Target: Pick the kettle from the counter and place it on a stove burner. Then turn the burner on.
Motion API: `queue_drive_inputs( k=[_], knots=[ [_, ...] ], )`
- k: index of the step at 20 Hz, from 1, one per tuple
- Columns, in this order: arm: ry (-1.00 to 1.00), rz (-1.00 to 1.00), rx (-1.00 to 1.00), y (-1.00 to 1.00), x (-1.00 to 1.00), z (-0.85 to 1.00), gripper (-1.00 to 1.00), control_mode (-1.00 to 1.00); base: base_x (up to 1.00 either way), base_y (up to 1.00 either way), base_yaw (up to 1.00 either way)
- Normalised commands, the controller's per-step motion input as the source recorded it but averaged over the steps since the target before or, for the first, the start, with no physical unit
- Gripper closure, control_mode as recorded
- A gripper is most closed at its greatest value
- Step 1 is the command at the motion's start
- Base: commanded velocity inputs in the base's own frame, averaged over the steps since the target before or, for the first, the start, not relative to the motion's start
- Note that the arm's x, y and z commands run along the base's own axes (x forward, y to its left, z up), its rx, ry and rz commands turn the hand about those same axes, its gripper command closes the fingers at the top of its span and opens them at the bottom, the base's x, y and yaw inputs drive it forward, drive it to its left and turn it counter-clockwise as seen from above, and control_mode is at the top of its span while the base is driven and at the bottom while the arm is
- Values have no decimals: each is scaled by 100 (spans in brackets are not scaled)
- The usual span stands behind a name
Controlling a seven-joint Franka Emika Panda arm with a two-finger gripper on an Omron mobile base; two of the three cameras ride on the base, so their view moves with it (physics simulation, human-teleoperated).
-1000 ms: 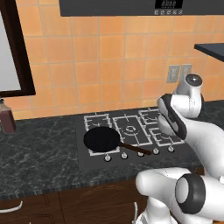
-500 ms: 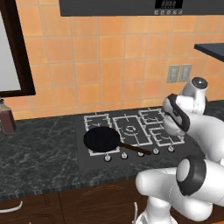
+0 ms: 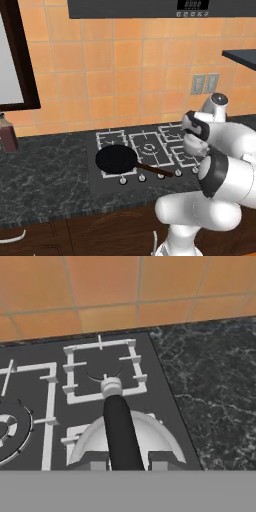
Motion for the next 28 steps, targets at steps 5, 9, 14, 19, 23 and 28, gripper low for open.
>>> queue_drive_inputs(
  k=[5,9,14,19,23,28],
  knots=[
    [0,0,0,-9,48,-23,100,-100,0,0,0],
    [2,0,0,-1,40,-19,100,-100,0,0,0],
    [6,0,0,0,12,-21,100,-100,0,0,0],
    [0,0,0,4,-29,-21,100,-100,0,0,0],
    [0,-6,0,25,-15,-20,100,-100,0,0,0],
    [4,-11,0,19,0,-6,100,-100,0,0,0]
  ],
)
